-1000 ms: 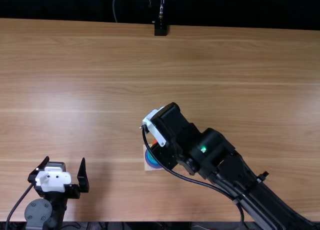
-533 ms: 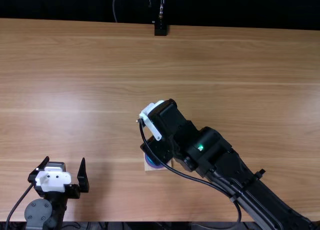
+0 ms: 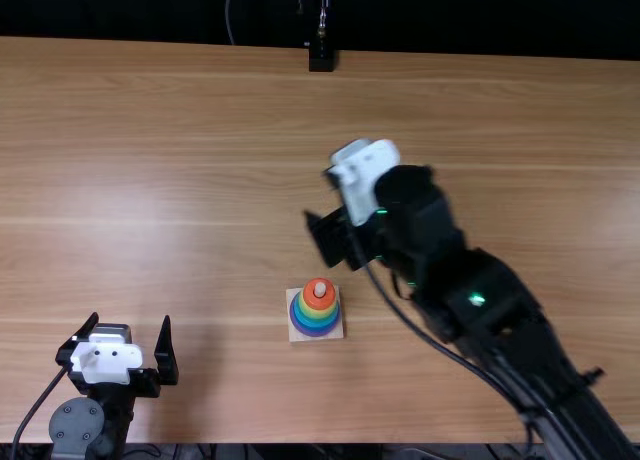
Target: Build the Hanoi tower: stack the rings onto the peg from bottom to top in this color order: purple, dark blue, light blue, dark green, light green, yellow, orange.
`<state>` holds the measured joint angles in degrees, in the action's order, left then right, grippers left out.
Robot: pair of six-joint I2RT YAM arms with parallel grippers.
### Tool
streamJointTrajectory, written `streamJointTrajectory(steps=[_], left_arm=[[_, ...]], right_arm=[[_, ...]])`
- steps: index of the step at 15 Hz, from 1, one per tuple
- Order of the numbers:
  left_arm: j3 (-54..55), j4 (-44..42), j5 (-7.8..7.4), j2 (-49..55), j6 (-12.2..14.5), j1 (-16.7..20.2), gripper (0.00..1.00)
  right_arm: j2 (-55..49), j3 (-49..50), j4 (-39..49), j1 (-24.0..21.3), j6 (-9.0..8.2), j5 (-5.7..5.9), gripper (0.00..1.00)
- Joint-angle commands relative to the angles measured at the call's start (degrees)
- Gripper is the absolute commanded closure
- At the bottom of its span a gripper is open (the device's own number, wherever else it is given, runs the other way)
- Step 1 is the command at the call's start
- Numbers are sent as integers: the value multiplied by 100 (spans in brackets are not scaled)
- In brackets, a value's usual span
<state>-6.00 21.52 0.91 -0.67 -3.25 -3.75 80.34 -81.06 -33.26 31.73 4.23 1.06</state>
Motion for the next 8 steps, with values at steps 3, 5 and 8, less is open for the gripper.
streamJointTrajectory(steps=[3, 5, 8], left_arm=[[600, 474, -27, 67, 19, 14, 0], [600, 474, -27, 67, 19, 23, 0], [600, 474, -27, 67, 19, 14, 0]], right_arm=[[-1292, 1057, 651, -931, -1, 21, 0], [-2092, 1716, 1136, -1520, 9, -1, 0], [-3112, 2498, 1685, -2478, 20, -813, 0]])
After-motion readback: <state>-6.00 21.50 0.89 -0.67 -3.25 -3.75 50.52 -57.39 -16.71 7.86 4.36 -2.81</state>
